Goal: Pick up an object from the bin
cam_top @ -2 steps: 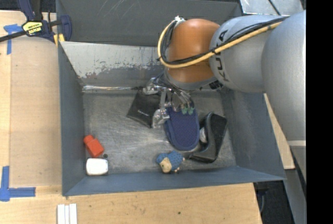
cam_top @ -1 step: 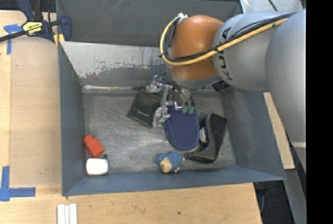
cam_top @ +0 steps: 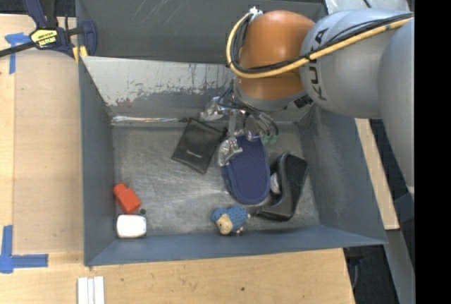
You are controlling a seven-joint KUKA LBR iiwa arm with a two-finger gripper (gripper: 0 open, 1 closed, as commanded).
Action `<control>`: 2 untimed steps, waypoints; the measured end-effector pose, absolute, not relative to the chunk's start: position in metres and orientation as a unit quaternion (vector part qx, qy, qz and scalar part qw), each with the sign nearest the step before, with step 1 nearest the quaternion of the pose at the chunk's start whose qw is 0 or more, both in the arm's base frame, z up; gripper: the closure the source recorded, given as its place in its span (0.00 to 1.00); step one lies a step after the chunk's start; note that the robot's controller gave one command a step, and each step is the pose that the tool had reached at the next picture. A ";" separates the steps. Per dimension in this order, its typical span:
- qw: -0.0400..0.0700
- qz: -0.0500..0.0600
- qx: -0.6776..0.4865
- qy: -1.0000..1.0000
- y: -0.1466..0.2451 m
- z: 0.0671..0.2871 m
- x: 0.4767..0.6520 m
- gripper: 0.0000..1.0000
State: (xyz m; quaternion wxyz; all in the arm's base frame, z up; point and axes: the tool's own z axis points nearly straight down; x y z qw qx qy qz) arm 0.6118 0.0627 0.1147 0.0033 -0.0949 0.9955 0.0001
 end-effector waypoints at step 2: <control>0.006 0.000 -0.447 0.895 0.090 0.076 0.624 0.00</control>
Offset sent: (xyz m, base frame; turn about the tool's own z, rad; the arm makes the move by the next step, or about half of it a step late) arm 0.0123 0.0146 -0.0447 -0.3997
